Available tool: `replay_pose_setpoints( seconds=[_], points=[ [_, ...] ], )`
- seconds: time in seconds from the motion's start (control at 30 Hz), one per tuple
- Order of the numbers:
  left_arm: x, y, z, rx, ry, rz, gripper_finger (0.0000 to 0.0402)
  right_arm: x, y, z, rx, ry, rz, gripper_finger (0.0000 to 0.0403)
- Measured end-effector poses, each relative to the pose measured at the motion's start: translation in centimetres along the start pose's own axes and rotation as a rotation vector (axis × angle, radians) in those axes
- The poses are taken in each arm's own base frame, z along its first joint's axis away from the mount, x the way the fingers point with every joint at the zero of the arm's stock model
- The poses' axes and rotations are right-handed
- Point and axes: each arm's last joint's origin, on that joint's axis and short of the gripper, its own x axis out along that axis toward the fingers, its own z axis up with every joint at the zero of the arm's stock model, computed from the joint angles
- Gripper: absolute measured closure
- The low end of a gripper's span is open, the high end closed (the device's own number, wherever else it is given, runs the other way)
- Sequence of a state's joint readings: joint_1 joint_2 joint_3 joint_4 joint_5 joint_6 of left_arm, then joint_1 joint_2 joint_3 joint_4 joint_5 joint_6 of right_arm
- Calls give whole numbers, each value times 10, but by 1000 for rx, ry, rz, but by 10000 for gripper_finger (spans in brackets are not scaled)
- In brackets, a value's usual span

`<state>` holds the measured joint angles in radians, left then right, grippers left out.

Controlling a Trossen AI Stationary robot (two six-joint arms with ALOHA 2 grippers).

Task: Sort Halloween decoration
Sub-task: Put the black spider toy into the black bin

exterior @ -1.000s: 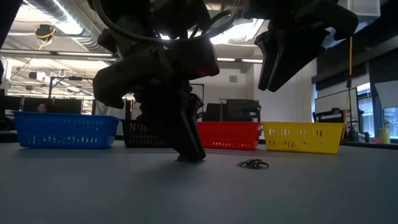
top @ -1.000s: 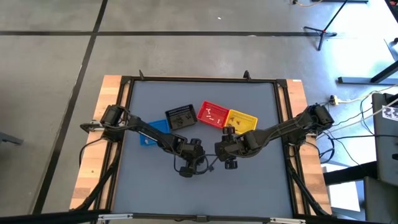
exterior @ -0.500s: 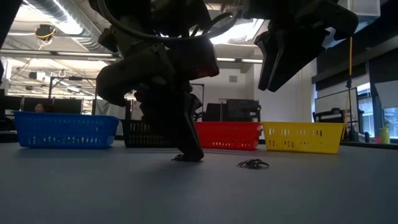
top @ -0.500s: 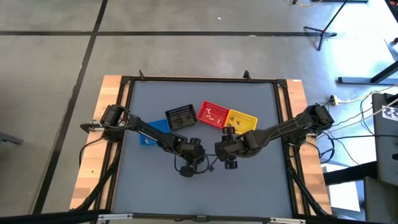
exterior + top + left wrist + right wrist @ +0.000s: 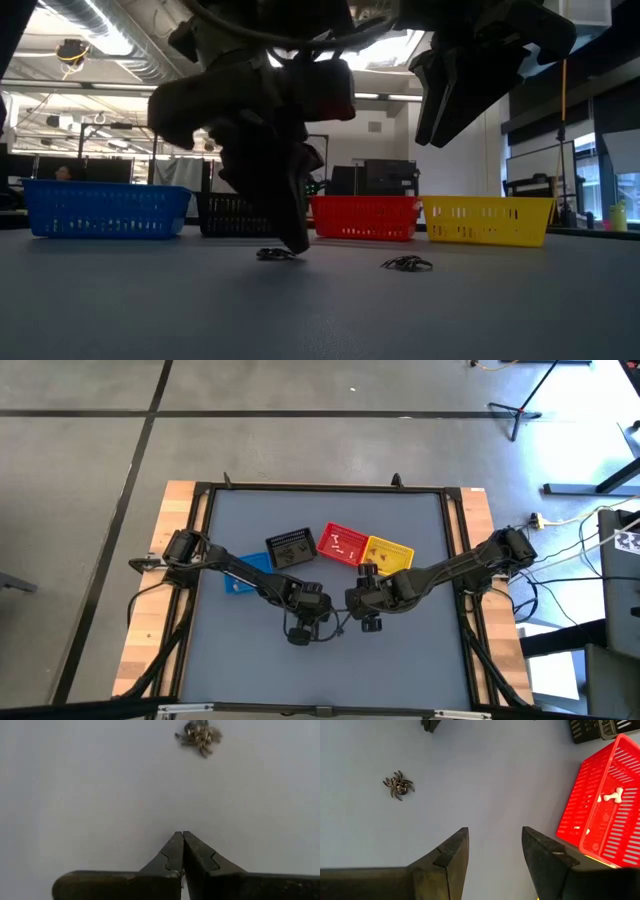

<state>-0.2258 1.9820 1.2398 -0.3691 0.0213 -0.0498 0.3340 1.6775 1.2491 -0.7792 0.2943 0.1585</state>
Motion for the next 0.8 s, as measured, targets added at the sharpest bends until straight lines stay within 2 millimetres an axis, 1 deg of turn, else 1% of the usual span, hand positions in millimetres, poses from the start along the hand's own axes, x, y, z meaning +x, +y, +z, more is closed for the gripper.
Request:
replay_pose_setpoints(
  seconds=[0.23,0.37,0.53,0.63,0.8],
  points=[
    [-6,-5,11,7,-30,-73,401,0,0,0,0,0,0,221],
    [-10,-5,16,0,-17,-80,401,0,0,0,0,0,0,221],
    [-13,-5,17,-91,2,-70,399,0,0,0,0,1,0,221],
    [-13,-5,14,-115,34,-67,385,0,0,0,0,1,0,221],
    [-13,-4,11,-126,59,-62,339,0,0,0,0,0,0,221]
  ],
)
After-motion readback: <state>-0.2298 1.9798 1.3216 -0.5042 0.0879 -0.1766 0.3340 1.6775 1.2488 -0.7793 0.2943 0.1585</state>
